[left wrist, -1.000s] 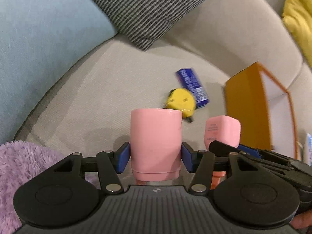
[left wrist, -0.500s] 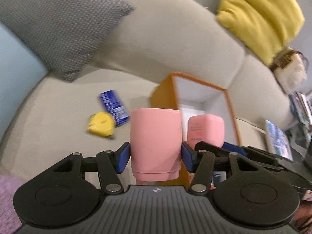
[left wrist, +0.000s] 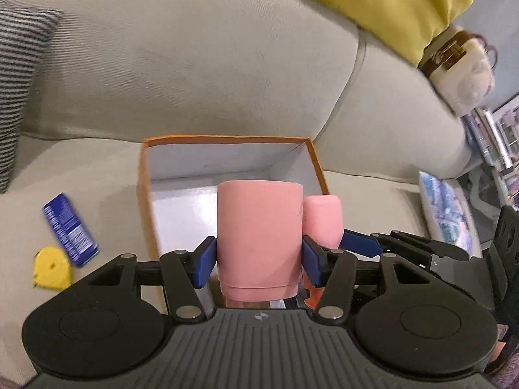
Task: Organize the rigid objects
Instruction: 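Carry the pink cup with the left gripper while the right carries the pink bottle to the box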
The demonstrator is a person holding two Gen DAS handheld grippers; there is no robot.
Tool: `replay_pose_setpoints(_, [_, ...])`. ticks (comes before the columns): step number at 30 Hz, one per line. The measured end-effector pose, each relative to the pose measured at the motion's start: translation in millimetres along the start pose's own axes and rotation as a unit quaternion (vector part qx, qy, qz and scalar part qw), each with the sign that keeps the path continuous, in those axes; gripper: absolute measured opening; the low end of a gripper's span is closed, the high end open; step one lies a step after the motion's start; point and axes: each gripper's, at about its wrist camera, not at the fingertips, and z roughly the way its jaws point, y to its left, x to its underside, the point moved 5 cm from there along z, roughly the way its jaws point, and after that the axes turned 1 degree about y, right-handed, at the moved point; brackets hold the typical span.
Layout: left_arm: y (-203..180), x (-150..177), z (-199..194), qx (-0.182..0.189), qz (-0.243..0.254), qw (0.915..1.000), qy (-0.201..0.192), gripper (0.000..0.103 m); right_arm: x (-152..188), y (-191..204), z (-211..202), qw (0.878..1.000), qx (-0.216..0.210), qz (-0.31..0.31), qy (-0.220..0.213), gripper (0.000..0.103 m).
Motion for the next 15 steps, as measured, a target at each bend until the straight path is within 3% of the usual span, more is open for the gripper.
replay_pose_setpoints(8, [6, -6, 65, -0.021, -0.029, 0.9984, 0.043, 0.063, 8, -27, 65, 0.998, 0.03, -0.034, 0.047, 0.045])
replay_pose_setpoints(15, [16, -7, 93, -0.037, -0.049, 0.996, 0.065, 0.063, 12, -15, 97, 0.989, 0.072, -0.116, 0.061, 0.045])
